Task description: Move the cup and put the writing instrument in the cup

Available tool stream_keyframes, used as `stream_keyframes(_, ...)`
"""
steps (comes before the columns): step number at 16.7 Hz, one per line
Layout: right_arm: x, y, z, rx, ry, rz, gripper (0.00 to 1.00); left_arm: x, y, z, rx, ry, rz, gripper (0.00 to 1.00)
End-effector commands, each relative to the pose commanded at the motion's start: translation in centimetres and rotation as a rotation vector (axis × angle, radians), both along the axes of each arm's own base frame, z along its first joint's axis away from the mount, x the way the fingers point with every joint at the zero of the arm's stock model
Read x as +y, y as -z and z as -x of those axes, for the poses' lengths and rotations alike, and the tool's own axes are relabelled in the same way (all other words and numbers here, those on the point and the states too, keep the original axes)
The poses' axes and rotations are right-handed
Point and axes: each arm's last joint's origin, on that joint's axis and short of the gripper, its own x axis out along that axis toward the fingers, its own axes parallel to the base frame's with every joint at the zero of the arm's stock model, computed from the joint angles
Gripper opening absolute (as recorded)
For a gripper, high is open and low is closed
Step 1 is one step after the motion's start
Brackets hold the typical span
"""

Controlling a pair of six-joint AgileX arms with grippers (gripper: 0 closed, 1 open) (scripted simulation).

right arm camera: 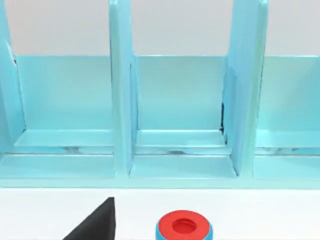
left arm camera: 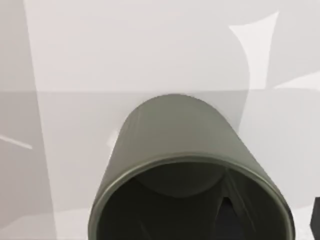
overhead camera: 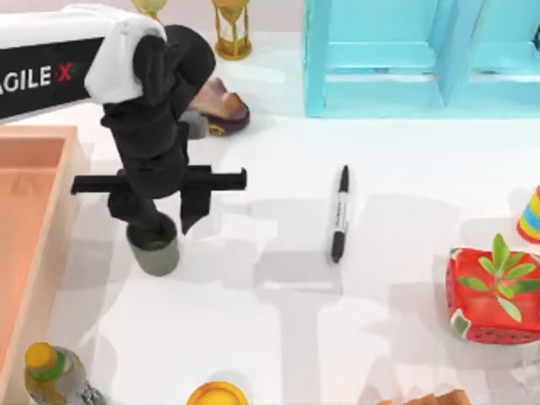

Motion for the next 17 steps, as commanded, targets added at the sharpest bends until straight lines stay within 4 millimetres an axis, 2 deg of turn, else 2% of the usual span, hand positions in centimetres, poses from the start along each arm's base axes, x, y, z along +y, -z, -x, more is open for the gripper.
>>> stream_keyframes(5,0.00,0.00,0.00,0.000,0.000,0.000,1.00,0.00,0.00,0.00,0.000,0.000,0.000,0.98)
stream_keyframes(15,0.00,0.00,0.00,0.000,0.000,0.000,1.00,-0.09,-0.06,0.02,0.000,0.002,0.000,1.00)
stream_keyframes(17,0.00,0.00,0.00,0.000,0.000,0.000,1.00,-0.32,-0.67,-0.24,0.007,0.004,-0.002,1.00)
